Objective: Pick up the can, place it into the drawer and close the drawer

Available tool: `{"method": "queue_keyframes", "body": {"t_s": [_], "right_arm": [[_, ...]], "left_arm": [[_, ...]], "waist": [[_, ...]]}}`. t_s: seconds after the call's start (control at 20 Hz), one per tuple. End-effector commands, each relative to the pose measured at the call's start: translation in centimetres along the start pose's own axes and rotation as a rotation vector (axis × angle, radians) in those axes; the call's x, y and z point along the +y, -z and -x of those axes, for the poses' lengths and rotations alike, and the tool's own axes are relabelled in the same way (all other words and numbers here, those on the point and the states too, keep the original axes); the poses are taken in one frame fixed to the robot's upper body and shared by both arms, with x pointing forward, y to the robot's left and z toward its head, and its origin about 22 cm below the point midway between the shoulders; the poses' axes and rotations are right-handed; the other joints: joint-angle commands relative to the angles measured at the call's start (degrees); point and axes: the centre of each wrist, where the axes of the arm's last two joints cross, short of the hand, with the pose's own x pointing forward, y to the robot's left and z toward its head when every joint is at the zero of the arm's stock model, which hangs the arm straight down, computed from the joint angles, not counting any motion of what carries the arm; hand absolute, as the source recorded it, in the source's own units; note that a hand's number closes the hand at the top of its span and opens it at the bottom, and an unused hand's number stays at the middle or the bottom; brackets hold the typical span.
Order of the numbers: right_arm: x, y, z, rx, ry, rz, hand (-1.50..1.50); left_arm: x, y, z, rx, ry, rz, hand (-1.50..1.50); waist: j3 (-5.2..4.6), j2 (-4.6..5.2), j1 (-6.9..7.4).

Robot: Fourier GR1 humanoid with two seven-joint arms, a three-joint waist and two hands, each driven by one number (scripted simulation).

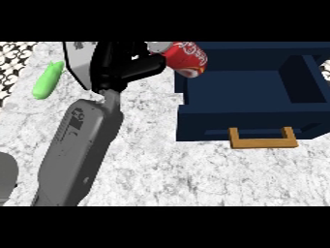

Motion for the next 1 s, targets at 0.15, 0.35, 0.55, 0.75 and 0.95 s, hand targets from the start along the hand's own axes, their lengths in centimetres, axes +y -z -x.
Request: {"method": "queue_keyframes", "body": {"t_s": [0.15,0.35,0.55,0.75,0.95], "right_arm": [[-0.7,0.6,-0.4,-0.005,-0.003,-0.01,-1.5],[-0.1,0.5,1.1,0.007,0.006,-0.009,-1.5],[1.3,1.6,-0.2,-0.015,0.014,-0.022,-1.5],[1.2,2.0,-0.6,-0.021,0.022,-0.021,-1.5],[0.9,1.8,0.0,-0.008,0.017,-0.02,-1.5]], "left_arm": [[-4.3,2.4,-2.4,0.002,0.019,-0.01,1.5],[-6.9,3.1,-3.1,-0.007,0.053,-0.007,1.5],[-9.3,4.5,-4.6,-0.005,0.062,0.008,1.5],[-9.9,4.9,-2.3,0.015,0.081,-0.012,1.5],[-11.0,5.7,-3.4,0.005,0.057,-0.008,1.5]], "waist": [[0.01,0.08,-0.44],[0.02,0.12,-0.48],[0.01,0.31,-0.87],[0.02,0.58,-1.96],[0.04,0.49,-1.86]]}}
